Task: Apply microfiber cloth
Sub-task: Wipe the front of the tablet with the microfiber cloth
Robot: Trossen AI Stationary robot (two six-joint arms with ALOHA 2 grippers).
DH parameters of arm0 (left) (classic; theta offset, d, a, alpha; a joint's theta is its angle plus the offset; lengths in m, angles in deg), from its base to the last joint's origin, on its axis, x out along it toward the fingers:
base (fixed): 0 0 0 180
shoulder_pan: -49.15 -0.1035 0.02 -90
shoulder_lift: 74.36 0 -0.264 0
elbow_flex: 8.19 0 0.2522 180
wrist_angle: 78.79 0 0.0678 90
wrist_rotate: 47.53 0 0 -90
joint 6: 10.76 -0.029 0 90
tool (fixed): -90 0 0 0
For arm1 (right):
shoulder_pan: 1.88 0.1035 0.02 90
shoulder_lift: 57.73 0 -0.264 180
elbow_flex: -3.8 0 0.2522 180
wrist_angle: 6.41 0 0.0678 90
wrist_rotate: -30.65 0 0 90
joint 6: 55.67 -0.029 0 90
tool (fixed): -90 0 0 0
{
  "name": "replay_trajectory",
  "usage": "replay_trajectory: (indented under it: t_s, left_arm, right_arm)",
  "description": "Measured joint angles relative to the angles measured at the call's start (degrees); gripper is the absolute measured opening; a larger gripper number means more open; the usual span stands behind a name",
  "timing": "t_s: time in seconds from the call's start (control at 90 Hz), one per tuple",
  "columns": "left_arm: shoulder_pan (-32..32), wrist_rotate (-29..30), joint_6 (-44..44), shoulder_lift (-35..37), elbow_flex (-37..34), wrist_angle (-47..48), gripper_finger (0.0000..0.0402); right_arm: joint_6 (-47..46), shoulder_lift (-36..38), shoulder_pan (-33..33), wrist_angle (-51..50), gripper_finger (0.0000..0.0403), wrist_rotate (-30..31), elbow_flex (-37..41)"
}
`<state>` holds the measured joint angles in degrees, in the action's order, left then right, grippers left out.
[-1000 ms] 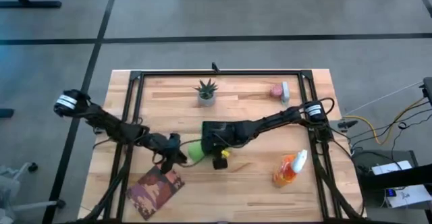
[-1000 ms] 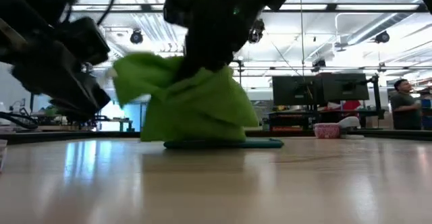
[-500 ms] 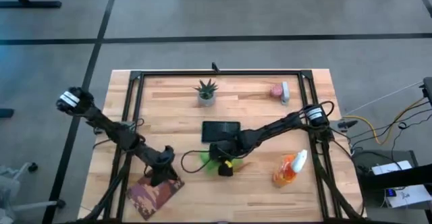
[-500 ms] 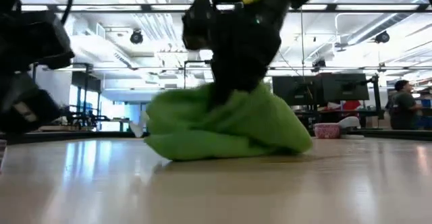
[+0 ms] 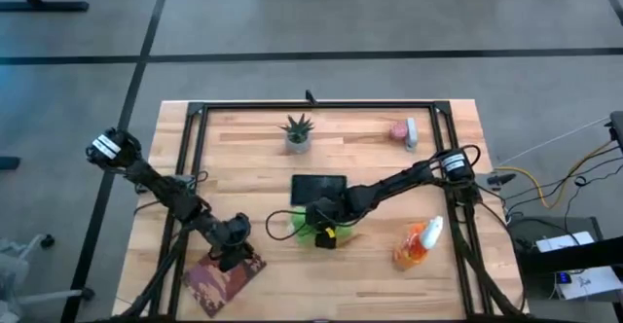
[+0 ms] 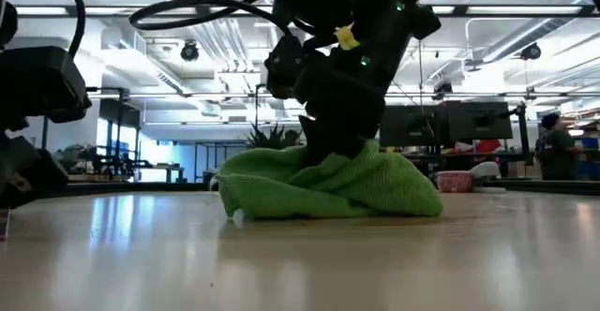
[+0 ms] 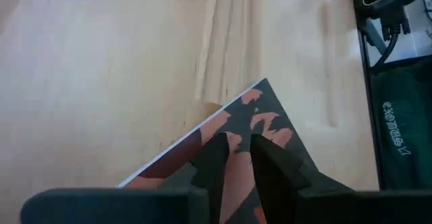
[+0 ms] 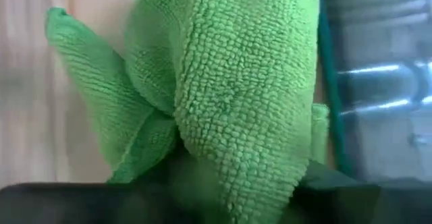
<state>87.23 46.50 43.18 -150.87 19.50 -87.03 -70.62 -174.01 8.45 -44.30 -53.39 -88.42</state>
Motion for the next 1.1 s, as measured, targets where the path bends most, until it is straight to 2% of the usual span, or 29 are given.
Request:
replay_trajectory:
  t_s: [0.222, 0.389, 0.567, 0.678, 0.9, 1.1]
  left_arm:
    - [0.0, 0.0, -0.5, 1.4, 0.0, 0.6, 0.0059]
    - [0.0, 0.9, -1.4, 1.8, 0.0, 0.5, 0.0059]
    - [0.0, 3.9, -6.0, 2.3, 0.2, -0.1, 0.0059]
    - [0.0, 4.6, -11.7, 3.9, 0.5, -4.1, 0.0059]
    - [0.0, 8.0, -24.7, 11.3, 1.4, -6.5, 0.0059]
    - [0.0, 16.5, -32.9, 16.3, 1.4, -6.5, 0.0059]
  right_arm:
    - [2.1, 3.3, 0.0, -7.3, 0.0161, 0.5, -3.7]
    - [2.1, 4.8, 0.1, -8.1, 0.0186, -0.1, -4.4]
    - [2.4, 4.8, 0.1, -9.2, 0.0219, -0.3, -4.5]
    - [0.7, 6.9, 0.1, -9.7, 0.0233, -0.4, -4.9]
    - [3.9, 16.4, 0.4, -11.4, 0.0214, 0.5, -5.9]
    - [2.8, 26.5, 1.1, -19.3, 0.0179, 1.6, -5.8]
